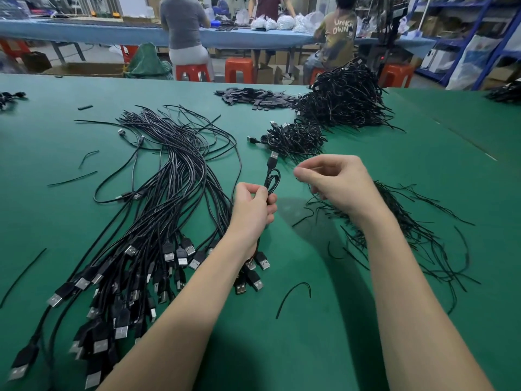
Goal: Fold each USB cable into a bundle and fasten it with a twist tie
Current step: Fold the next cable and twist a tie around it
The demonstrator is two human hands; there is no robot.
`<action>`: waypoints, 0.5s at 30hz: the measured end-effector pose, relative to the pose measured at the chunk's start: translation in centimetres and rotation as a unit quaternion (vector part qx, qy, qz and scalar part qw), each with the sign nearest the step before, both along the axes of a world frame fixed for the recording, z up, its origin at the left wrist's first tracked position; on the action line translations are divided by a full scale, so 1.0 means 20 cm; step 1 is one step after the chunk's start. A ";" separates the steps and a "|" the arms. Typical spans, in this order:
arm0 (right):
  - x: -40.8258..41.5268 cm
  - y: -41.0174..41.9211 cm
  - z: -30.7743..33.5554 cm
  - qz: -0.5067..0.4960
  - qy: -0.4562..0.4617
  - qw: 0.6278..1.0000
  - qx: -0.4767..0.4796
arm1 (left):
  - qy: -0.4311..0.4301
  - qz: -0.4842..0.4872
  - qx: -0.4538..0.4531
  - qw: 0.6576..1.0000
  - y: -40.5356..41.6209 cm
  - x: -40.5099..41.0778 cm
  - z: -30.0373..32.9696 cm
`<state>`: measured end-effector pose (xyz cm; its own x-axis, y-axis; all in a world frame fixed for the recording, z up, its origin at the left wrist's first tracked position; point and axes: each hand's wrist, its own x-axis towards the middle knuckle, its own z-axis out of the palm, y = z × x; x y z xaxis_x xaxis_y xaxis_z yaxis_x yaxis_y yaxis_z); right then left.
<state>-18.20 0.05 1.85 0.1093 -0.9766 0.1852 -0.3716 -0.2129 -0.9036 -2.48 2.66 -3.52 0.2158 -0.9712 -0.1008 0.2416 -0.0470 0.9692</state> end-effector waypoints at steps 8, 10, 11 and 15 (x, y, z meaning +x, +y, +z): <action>0.18 0.00 -0.11 0.002 0.080 0.997 -0.016 | -0.082 0.007 -0.003 0.997 0.00 0.00 -0.01; 0.17 0.00 -0.11 -0.002 0.092 0.995 -0.027 | -0.116 0.001 -0.008 0.993 0.00 0.00 -0.01; 0.17 0.00 -0.12 -0.003 0.097 0.995 -0.033 | -0.127 0.001 -0.014 0.992 0.01 -0.01 -0.01; 0.17 0.01 -0.10 0.039 0.095 0.995 -0.005 | -0.128 0.019 -0.018 0.991 0.01 0.00 -0.01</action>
<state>-14.87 0.27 -0.09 0.2192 -0.9618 0.1642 -0.5177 -0.2573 -0.8159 -2.50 2.89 -3.74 0.2655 -0.9641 -0.0035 -0.0108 -0.0066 0.9999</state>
